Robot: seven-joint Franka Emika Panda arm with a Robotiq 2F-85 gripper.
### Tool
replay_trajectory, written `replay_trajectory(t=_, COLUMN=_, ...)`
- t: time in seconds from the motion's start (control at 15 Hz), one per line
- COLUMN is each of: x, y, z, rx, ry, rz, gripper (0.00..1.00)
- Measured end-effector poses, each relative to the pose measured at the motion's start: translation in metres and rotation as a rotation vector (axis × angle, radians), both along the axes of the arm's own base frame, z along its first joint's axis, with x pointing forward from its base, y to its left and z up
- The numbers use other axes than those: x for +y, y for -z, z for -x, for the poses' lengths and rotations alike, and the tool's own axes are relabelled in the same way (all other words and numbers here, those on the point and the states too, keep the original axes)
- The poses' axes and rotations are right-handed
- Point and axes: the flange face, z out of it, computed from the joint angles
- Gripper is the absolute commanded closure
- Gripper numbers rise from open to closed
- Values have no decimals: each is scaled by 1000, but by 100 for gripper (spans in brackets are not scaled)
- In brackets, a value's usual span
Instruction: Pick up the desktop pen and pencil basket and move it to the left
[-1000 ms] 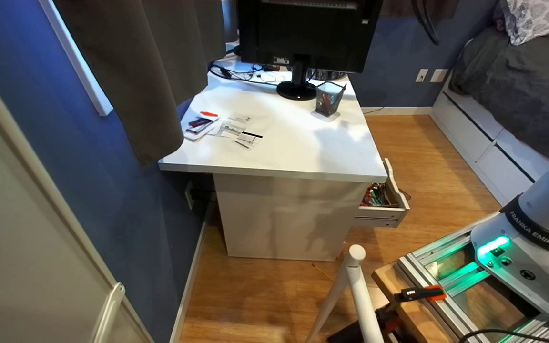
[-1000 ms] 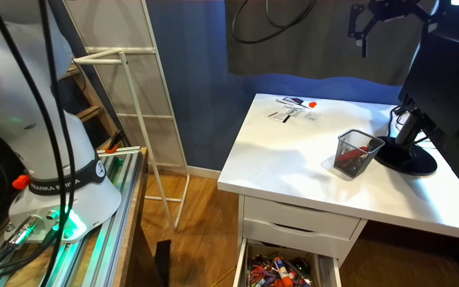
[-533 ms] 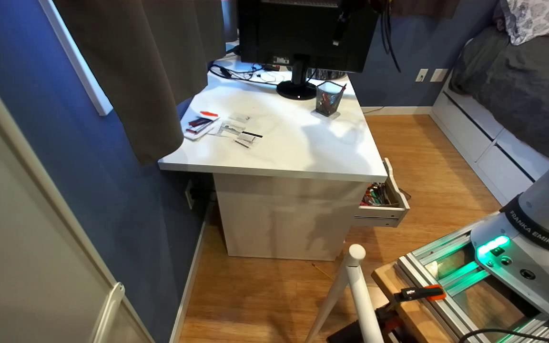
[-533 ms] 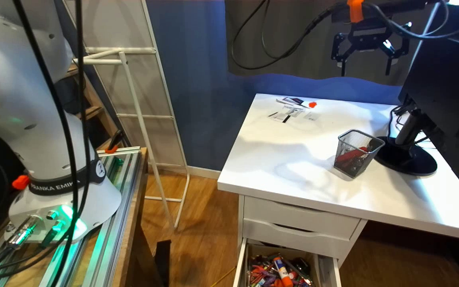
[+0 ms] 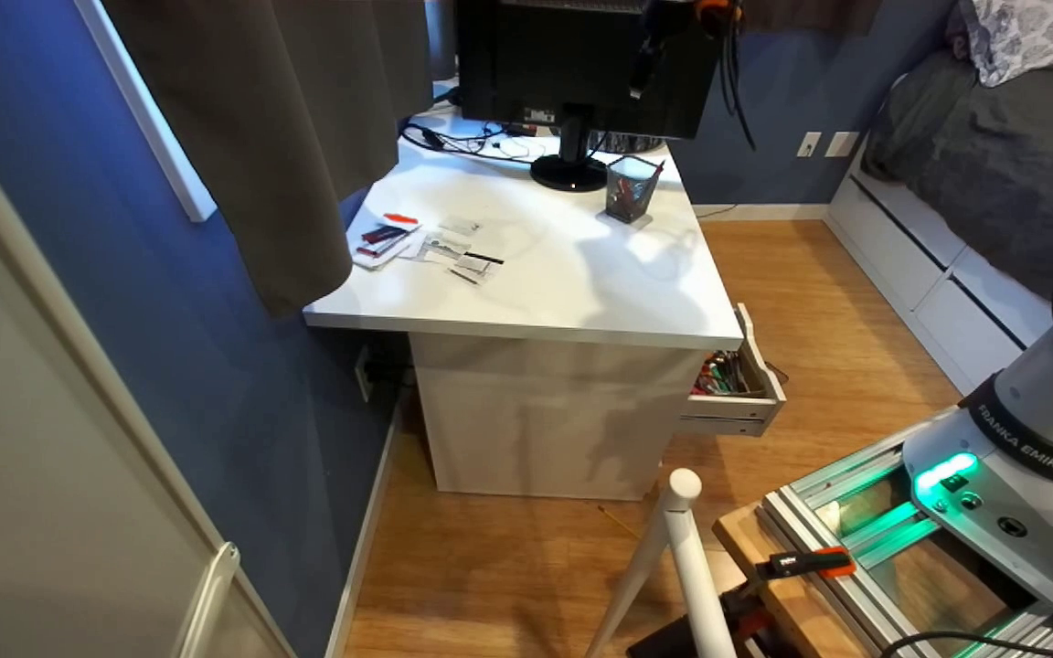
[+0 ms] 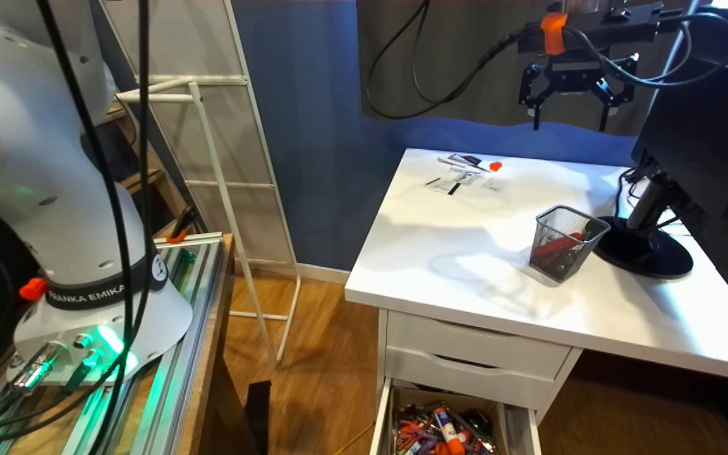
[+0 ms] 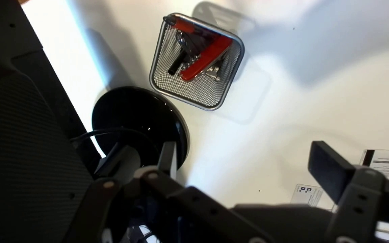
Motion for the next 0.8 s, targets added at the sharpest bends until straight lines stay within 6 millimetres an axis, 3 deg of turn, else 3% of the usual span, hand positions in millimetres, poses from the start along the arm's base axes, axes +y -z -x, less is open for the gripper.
replay_trajectory(t=0.2, x=1, y=11, z=0, rx=27, ry=10, rz=-12, gripper=0)
replay_trajectory(t=0.53, x=11, y=61, z=-2, rx=118, ry=91, rz=-55, gripper=0)
replay_trajectory(t=0.8, x=18, y=89, z=-5, rx=164, ry=161, rz=-106, gripper=0)
